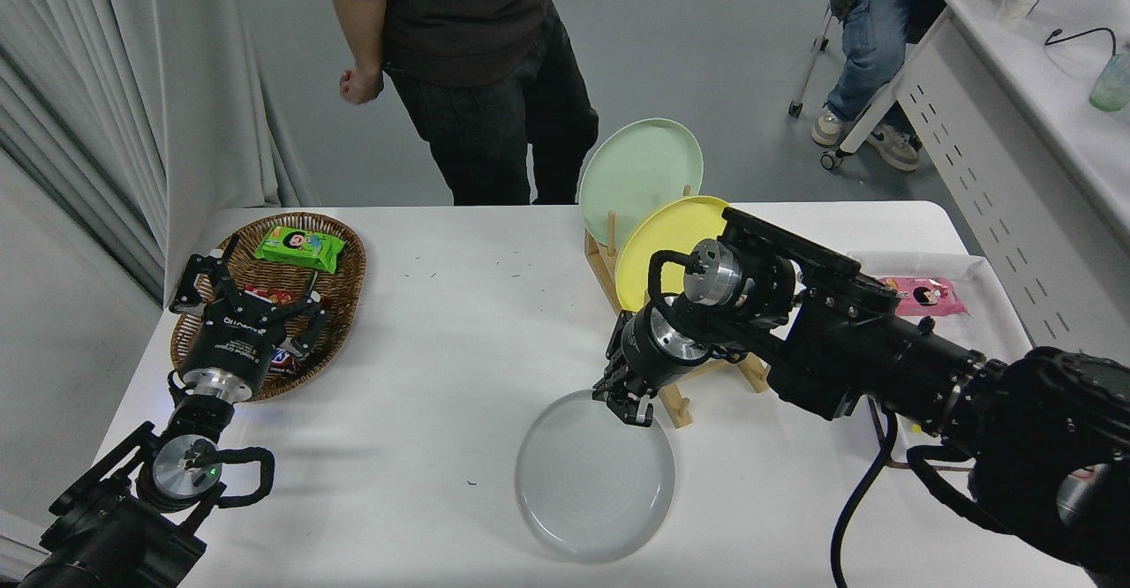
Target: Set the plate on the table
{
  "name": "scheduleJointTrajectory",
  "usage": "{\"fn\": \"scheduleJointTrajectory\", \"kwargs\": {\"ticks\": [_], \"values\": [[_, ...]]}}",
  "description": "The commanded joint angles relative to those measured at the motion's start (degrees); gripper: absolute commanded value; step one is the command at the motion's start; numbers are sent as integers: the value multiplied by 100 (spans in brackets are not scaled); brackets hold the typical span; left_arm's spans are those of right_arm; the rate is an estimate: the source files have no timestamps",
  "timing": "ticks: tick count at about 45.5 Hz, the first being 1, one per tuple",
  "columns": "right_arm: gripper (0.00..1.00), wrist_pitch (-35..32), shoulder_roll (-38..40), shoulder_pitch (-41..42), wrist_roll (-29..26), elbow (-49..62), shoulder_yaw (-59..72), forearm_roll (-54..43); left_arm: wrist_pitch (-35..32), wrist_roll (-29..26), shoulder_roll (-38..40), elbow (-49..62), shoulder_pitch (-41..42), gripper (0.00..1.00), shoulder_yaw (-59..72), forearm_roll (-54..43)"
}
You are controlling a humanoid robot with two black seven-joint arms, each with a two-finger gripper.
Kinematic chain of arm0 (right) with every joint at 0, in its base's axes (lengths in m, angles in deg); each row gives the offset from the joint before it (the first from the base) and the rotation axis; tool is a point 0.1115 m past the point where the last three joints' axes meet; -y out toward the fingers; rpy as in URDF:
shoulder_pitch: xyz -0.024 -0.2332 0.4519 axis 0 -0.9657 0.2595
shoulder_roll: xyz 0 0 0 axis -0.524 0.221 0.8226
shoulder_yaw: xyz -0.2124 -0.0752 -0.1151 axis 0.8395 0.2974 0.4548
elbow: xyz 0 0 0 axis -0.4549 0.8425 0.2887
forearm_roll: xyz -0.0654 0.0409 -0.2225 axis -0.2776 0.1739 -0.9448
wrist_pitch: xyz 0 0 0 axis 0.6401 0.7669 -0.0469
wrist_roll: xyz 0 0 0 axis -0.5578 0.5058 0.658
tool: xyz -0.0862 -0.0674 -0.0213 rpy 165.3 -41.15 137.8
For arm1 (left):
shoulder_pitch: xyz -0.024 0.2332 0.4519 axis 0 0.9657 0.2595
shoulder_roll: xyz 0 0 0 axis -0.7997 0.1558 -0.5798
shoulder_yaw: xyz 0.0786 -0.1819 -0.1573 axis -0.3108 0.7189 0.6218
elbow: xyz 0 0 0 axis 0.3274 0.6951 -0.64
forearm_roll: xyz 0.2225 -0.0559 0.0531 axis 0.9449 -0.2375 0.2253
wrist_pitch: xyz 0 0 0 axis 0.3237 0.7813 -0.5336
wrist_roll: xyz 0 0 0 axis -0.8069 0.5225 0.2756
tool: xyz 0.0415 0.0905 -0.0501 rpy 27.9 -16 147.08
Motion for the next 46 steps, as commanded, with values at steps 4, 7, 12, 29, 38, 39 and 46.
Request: {"fn": "scheduleJointTrajectory", "kwargs": {"ticks": [4,7,12,29,38,39,46], "values": [[0,453,0,-10,0,1,-139,21,2,-2,0,0,0,98,0,0],[0,568,0,-10,0,-17,-174,30,-7,-2,0,0,0,98,0,0],[0,612,0,-19,0,-17,-183,74,2,-2,0,0,0,98,0,0],[0,506,0,-124,0,-78,-192,74,-7,-2,0,0,0,98,0,0],[0,436,0,-133,0,-61,-315,22,2,-11,0,0,0,98,0,0],[0,436,0,-133,0,-61,-315,22,2,-2,0,0,0,98,0,0],[0,401,0,-133,0,-34,-332,-31,-7,-2,0,0,0,98,0,0]]}}
